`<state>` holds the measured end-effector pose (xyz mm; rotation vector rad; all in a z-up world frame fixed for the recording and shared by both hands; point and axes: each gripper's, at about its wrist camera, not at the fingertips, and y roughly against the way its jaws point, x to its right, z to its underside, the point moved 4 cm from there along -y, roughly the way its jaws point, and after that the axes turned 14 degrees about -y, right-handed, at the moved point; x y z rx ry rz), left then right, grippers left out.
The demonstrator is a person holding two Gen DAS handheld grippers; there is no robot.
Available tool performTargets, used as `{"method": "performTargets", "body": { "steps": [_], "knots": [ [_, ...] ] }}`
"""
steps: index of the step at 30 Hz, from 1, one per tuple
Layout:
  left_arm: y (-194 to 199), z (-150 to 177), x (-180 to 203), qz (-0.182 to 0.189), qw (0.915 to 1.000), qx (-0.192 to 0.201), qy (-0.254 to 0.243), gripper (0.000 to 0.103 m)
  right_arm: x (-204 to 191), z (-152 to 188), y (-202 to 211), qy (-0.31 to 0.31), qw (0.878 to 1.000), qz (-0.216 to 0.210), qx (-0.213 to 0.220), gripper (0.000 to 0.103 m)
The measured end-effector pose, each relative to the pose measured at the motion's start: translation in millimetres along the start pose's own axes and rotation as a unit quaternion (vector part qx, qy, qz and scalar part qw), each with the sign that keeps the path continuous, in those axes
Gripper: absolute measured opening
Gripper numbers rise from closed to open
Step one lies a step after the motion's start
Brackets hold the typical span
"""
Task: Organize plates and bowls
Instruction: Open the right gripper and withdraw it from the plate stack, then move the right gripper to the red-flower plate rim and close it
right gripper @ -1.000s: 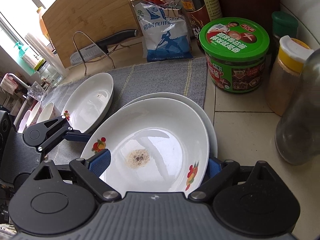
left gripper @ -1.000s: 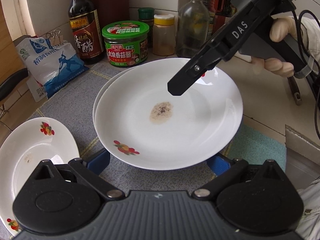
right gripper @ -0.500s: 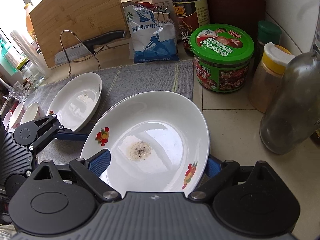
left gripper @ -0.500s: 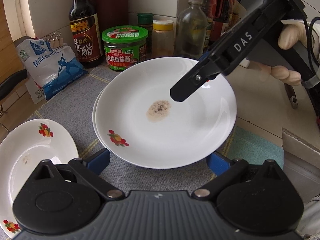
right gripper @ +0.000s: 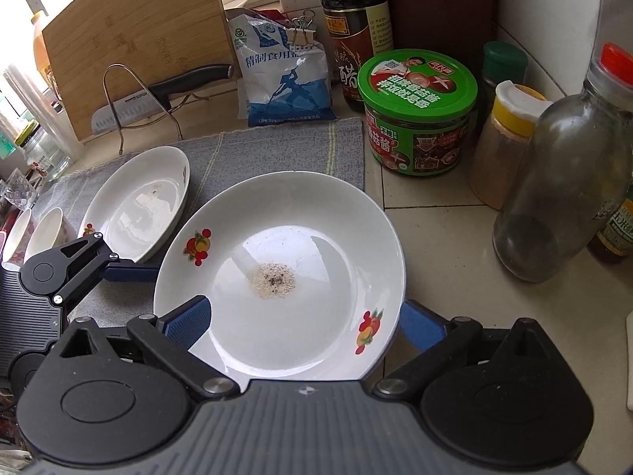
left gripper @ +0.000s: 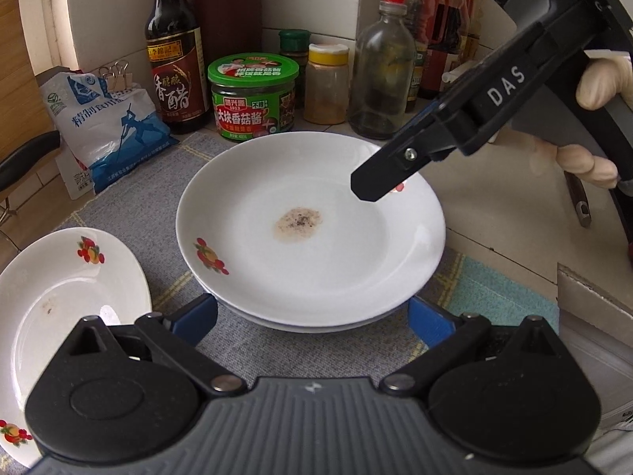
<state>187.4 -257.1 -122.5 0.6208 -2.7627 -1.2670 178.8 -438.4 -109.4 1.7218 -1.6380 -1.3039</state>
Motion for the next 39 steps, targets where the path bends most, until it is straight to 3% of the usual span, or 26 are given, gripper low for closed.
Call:
{"method": "performTargets", "body": {
  "steps": [9, 15, 19, 29, 39],
  "knots": [
    [29, 4, 0, -0.021, 0.999, 0.03, 0.024, 0.102, -34, 17, 20, 0.061, 0.996, 0.03, 0.058, 0.103],
    [69, 17, -4, -0.06, 0.9962, 0.056, 0.028, 0.102, -70, 36, 34, 0.133, 0.981, 0.063, 0.123, 0.103],
    [95, 28, -10, -0.099, 0.9927, 0.062, 0.03, 0.102, -91, 44, 38, 0.161, 0.975, 0.062, 0.138, 0.103],
    [115, 75, -28, -0.168, 0.9809, 0.034, 0.092, 0.102, -127, 55, 26, 0.166, 0.979, 0.016, 0.119, 0.103],
    [85, 109, -40, -0.213, 0.9601, -0.012, 0.181, 0.102, -146, 51, 6, 0.205, 0.975, 0.007, 0.09, 0.103]
  ]
}}
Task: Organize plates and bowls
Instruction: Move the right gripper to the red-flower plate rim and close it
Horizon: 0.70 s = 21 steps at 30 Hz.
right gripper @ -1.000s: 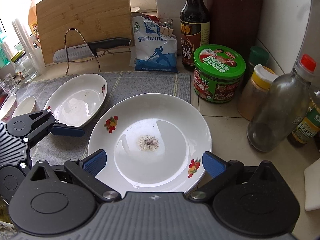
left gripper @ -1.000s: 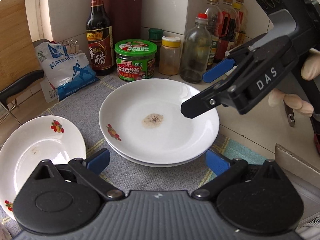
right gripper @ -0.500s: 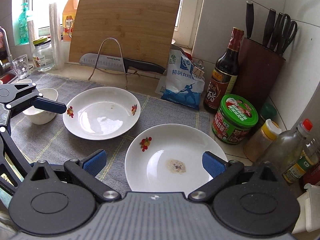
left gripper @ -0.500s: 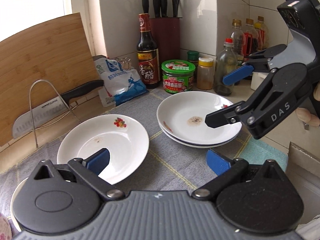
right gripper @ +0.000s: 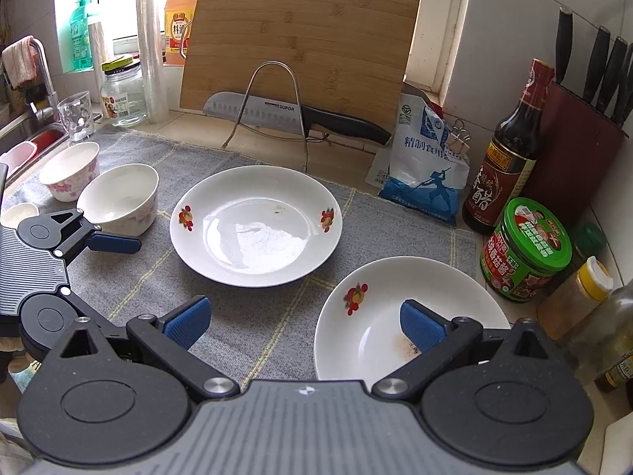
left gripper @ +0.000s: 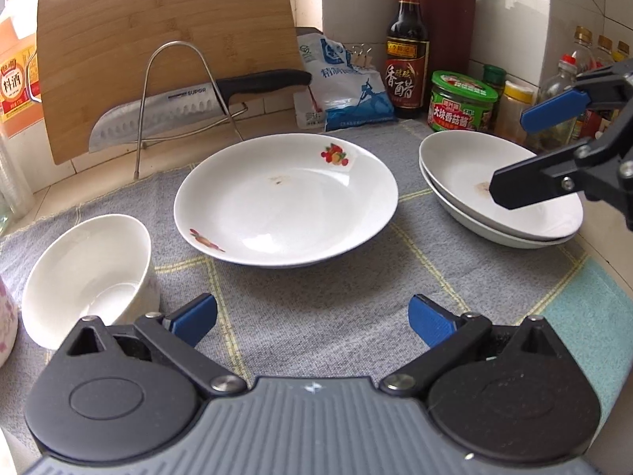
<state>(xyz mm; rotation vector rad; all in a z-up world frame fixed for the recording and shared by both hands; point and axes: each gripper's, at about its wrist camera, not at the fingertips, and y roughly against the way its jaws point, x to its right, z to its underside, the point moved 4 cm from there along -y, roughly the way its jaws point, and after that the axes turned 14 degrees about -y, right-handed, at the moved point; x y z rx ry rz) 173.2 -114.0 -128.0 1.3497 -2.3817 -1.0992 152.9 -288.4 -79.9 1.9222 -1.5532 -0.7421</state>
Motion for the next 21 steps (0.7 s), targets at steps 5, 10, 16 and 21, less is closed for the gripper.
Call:
{"method": "performTargets", "body": {
  "steps": [5, 10, 16, 21],
  "knots": [
    [-19, 2, 8, -0.007, 0.9995, -0.017, 0.024, 0.102, -1, -10, -15, 0.026, 0.999, -0.024, -0.022, 0.103],
    [-27, 0, 10, -0.025, 0.9987, -0.019, 0.04, 0.102, 3, -27, -35, 0.047, 0.997, -0.051, -0.038, 0.103],
    [-30, -3, 8, -0.037, 0.9979, -0.019, 0.049, 0.103, 11, -52, -68, 0.061, 0.993, -0.085, -0.048, 0.103],
    [-32, -5, 8, -0.046, 0.9972, -0.016, 0.057, 0.103, 20, -67, -105, 0.036, 0.99, -0.108, -0.088, 0.103]
  ]
}}
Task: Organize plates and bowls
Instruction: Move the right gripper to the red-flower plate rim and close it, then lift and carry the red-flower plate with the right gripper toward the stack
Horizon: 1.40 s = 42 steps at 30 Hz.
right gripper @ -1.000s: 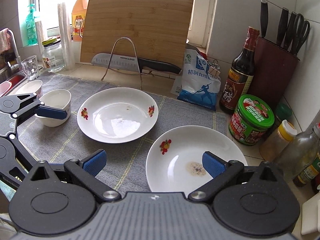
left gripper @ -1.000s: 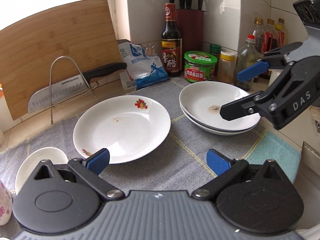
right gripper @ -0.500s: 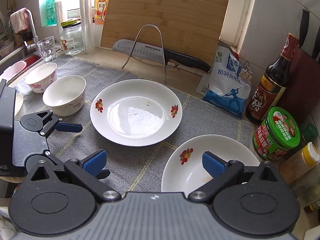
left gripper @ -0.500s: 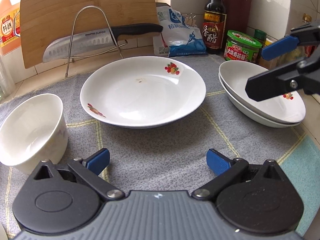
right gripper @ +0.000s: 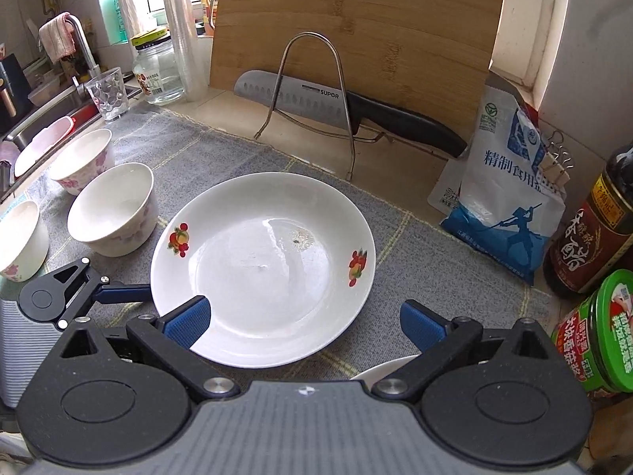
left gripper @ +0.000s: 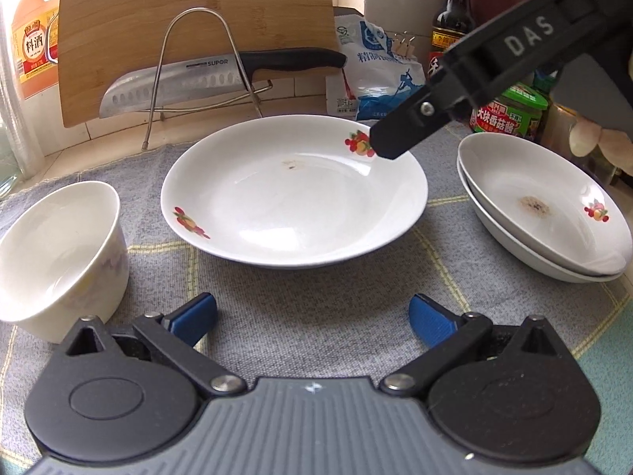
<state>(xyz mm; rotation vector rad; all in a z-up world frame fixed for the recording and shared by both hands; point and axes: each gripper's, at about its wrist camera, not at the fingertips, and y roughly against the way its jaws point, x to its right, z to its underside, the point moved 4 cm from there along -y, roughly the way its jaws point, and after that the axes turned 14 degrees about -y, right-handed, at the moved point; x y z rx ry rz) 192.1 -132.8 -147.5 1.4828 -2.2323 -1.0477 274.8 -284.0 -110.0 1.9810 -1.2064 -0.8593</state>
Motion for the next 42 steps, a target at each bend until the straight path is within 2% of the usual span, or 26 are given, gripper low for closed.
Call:
{"method": "performTargets", "body": {
  "steps": [12, 18, 32, 38, 42],
  "knots": [
    [-3, -5, -4, -0.008, 0.9999, -0.002, 0.008, 0.103, 15, -23, -59, -0.013, 0.996, -0.041, -0.078, 0.103],
    [-7, -9, -7, -0.008, 0.9999, 0.003, 0.008, 0.103, 16, -33, -78, -0.01, 0.993, -0.053, -0.102, 0.103],
    [-11, -14, -10, -0.013, 0.9998, 0.008, 0.011, 0.103, 12, -50, -96, 0.027, 0.99, -0.044, -0.134, 0.103],
    [-11, -13, -12, -0.016, 0.9997, 0.014, 0.014, 0.102, 11, -60, -98, 0.026, 0.987, -0.098, -0.128, 0.103],
    [-11, -13, -13, -0.017, 0.9996, 0.017, 0.013, 0.102, 3, -65, -98, 0.052, 0.983, -0.118, -0.13, 0.103]
  ]
}}
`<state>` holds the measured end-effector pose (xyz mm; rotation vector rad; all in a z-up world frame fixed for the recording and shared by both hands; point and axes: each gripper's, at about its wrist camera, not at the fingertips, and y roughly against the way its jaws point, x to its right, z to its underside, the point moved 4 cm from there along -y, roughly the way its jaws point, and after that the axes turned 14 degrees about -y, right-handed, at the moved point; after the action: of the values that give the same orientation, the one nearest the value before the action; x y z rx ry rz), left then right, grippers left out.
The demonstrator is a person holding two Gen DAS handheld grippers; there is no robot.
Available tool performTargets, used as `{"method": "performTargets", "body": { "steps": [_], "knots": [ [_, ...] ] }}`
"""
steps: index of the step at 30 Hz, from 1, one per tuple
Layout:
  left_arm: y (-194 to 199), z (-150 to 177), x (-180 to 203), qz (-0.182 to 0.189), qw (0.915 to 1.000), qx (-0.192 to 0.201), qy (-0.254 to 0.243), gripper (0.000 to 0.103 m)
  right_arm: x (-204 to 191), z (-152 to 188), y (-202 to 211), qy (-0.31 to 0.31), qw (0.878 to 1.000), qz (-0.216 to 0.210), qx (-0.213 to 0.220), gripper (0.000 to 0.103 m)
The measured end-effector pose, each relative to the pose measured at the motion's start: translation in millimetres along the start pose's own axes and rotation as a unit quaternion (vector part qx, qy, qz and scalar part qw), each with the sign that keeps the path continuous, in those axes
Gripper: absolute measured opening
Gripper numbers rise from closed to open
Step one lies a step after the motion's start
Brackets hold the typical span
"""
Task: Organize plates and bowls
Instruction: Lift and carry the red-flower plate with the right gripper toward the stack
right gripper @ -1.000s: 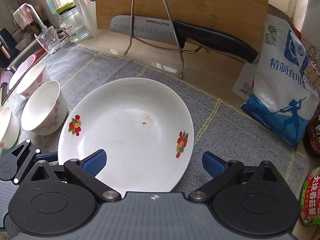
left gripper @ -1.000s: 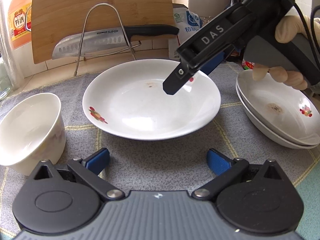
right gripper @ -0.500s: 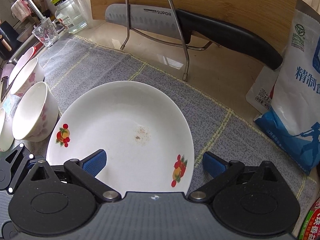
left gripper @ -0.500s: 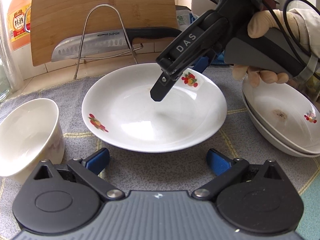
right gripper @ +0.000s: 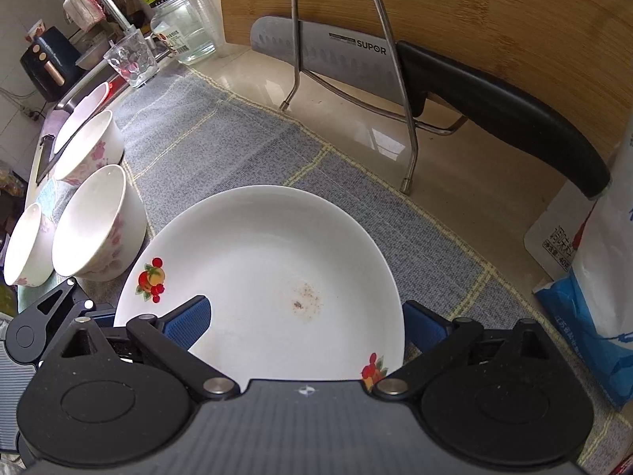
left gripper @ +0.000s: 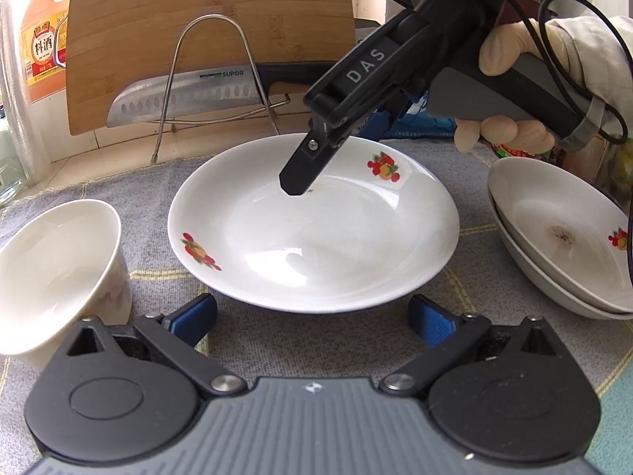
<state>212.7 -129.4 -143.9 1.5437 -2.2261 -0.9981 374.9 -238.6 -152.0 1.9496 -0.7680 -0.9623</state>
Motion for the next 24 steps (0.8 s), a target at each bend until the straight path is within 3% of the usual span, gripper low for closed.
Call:
{"method": "performTargets", "body": {
  "steps": [7, 11, 24],
  "knots": [
    [3, 1, 1, -0.003, 1.0, 0.005, -0.001, 0.101, 2, -4, -1, 0.011, 1.0, -0.026, -0.009, 0.093],
    [3, 1, -1, -0.007, 0.9999, 0.008, 0.002, 0.101, 8, -8, 0, -0.007, 0.999, -0.051, -0.012, 0.091],
    [2, -2, 0, -0.011, 0.9998, 0.012, -0.013, 0.101, 8, -8, 0, -0.008, 0.998, -0.06, -0.014, 0.091]
  ]
}}
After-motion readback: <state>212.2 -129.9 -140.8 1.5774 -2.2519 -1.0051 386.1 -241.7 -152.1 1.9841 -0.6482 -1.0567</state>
